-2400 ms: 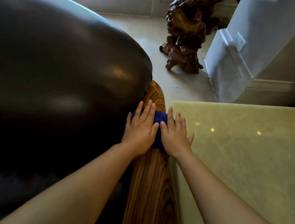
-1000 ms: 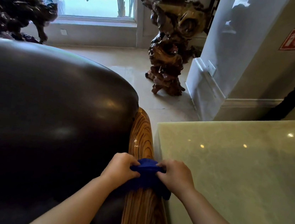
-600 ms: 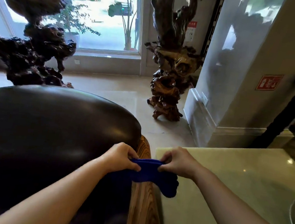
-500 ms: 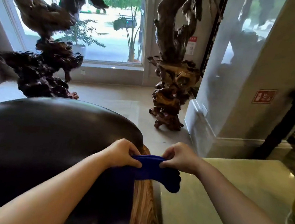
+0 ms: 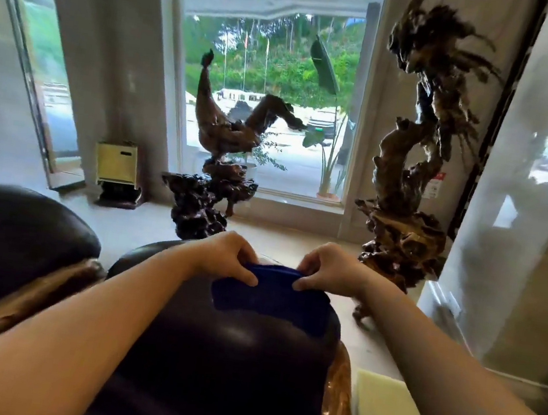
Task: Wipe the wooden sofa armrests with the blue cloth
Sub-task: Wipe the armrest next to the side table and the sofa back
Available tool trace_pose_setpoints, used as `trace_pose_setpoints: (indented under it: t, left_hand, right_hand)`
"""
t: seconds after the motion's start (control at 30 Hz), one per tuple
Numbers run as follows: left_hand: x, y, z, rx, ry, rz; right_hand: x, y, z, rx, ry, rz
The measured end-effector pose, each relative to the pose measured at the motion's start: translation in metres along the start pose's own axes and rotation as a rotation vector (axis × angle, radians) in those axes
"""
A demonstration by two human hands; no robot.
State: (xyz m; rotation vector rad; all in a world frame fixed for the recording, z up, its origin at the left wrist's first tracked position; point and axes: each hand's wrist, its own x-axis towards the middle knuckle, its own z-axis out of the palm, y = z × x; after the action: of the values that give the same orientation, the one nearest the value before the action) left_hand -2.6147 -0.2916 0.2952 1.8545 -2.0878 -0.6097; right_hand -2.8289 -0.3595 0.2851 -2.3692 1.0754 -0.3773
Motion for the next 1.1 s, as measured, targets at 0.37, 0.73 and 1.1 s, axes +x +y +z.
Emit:
trace_pose_setpoints:
  t: [0.37, 0.73, 1.1]
  left_hand:
    - [-0.25, -0.136, -0.088, -0.052, 0.078, -0.209]
    - [-0.471, -0.29, -0.127, -0.127, 0.149, -0.425]
    - [-0.59, -0.438, -0.181, -0.159, 0.273, -0.698]
  right_hand:
    - [0.011, -0.25, 0.133, -0.056, -0.125, -0.278]
    - [0.04, -0.455, 0.298, -0.106, -0.355, -0.551]
    - [0.139, -0.625, 0.436, -0.112, -0.546, -0.781]
